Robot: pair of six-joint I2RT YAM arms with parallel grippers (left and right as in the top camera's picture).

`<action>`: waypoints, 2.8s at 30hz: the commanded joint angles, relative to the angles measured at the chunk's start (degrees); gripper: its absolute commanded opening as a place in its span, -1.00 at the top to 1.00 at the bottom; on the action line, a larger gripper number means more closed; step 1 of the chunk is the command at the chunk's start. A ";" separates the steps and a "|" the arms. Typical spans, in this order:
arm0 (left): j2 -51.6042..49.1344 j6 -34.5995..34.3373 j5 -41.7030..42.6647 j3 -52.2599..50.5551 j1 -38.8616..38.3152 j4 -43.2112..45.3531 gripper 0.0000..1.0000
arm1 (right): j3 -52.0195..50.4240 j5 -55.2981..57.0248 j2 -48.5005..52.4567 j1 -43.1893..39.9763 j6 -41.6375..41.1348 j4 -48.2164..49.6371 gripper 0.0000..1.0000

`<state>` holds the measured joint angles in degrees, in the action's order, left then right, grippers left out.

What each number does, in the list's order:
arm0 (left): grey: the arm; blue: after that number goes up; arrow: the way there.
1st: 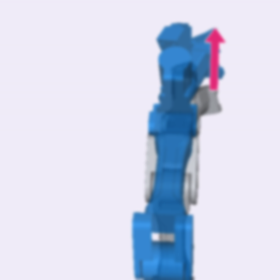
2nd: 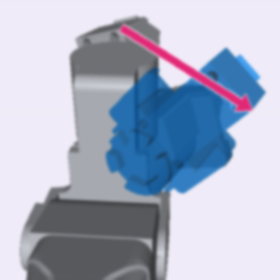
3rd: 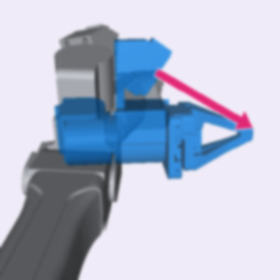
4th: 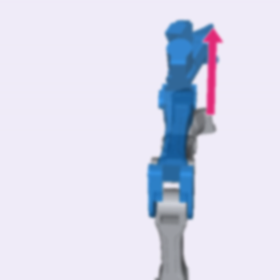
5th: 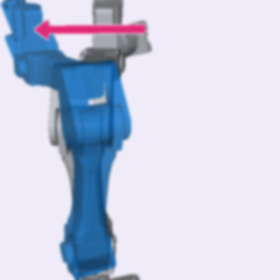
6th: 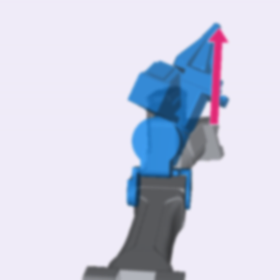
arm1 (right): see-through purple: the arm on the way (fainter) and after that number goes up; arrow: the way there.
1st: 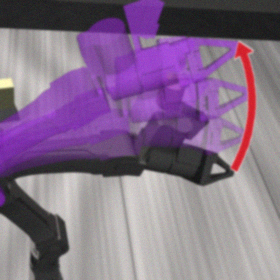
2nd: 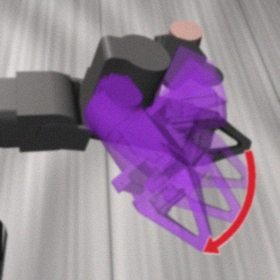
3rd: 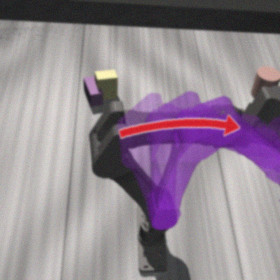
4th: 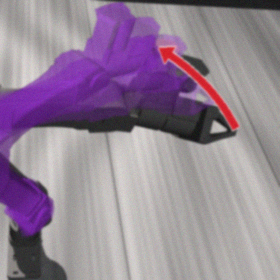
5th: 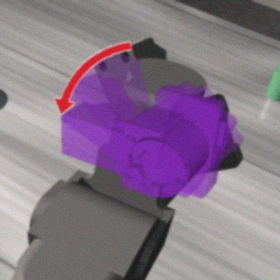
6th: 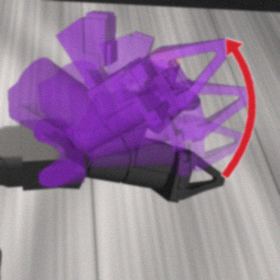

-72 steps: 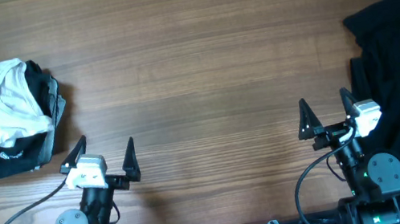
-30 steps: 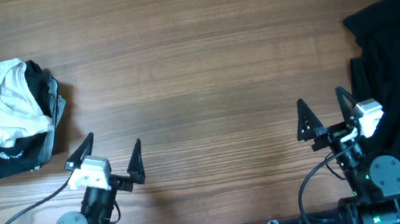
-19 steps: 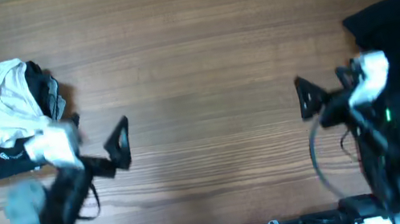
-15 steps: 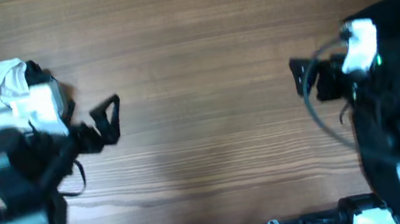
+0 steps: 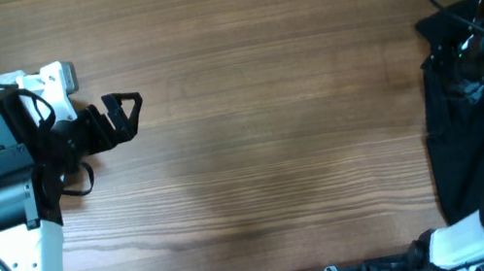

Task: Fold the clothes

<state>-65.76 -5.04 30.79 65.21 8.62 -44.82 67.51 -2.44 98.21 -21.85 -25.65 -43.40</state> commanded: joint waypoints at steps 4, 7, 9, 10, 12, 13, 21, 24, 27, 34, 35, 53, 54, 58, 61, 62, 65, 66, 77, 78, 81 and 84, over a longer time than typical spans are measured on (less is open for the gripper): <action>0.15 0.20 1.18 1.14 -0.26 -0.04 -0.99 | 0.37 1.57 11.34 0.09 -1.31 2.45 -0.40; 0.15 0.02 1.36 1.14 -0.26 -0.85 -0.98 | 0.37 3.52 14.38 0.09 -1.25 5.11 -0.22; 0.15 0.04 1.36 1.14 -0.26 -1.31 -0.97 | 0.37 -4.35 14.23 0.46 2.95 6.58 0.53; 0.15 0.04 1.36 1.14 -0.26 -1.31 -0.90 | 0.39 -13.40 13.62 1.11 8.26 8.15 0.75; 0.17 0.07 1.31 1.14 -0.26 -1.27 -0.77 | 0.39 -26.73 11.23 4.70 15.28 9.33 0.91; 0.17 0.07 1.05 1.16 -0.24 -1.25 -0.76 | 0.39 -29.22 9.84 7.74 16.44 9.31 0.91; 4.17 0.07 -4.70 2.67 -0.04 0.85 -0.84 | 0.39 -29.51 6.99 50.42 16.63 15.56 0.91; 6.91 0.07 -7.98 3.50 -0.04 0.87 -0.90 | 1.55 -21.97 6.86 62.49 14.82 16.35 -0.08; 8.98 0.04 -7.63 3.50 -0.09 1.75 -0.94 | 3.23 -14.91 2.29 61.79 13.00 14.71 -0.26; -6.75 3.85 -4.55 3.48 -13.53 1.11 -0.39 | 3.23 -10.67 -21.14 40.98 5.73 8.02 -0.27; -11.98 5.75 -4.55 3.48 -17.16 1.55 -0.37 | 3.23 -10.67 -23.56 37.24 4.35 5.81 -0.27; -48.63 13.09 -21.86 3.48 -32.68 23.43 -0.14 | 3.19 -9.11 -24.81 29.57 3.13 -5.92 -0.29; -48.63 12.07 -21.90 3.48 -32.68 23.37 0.20 | 3.19 -8.90 -24.81 29.57 3.15 -5.97 -0.30; -48.63 4.09 -26.56 3.48 -30.91 21.29 0.92 | 3.17 -2.84 -24.81 29.57 3.04 -6.93 -0.29; -48.26 -11.19 -43.47 3.50 -24.11 13.25 0.92 | 2.64 2.56 -24.81 29.57 2.91 -8.28 -0.29; -47.93 -13.70 -44.33 3.50 -19.85 9.70 0.92 | 1.92 4.04 -24.72 29.57 2.34 -8.37 -0.29; -46.64 -14.43 -33.03 3.50 -6.49 4.87 0.92 | -1.60 9.60 -22.38 29.42 -3.02 -8.00 -0.29; -45.88 -13.29 -29.27 3.50 -4.09 4.66 0.92 | -2.23 9.51 -20.94 29.00 -3.04 -7.67 -0.29; -24.72 -4.55 -22.03 3.50 -9.66 3.41 0.06 | -4.26 -2.38 4.15 3.19 -1.27 -10.51 -0.21; -23.80 -3.34 -22.05 3.50 -10.97 3.41 0.06 | -4.26 -2.62 5.42 1.73 -1.36 -10.78 -0.20; -23.12 -1.33 -22.08 3.50 -15.02 3.69 0.07 | -4.85 -2.45 7.91 -1.55 -1.33 -10.62 -0.17; -23.12 -1.36 -22.08 3.50 -16.79 4.44 0.07 | -8.55 -2.36 8.07 -2.62 -1.42 -6.71 -0.10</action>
<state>-89.56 -8.19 7.88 68.95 -7.01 -41.17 61.80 -3.62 105.12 -23.92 -27.57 -52.07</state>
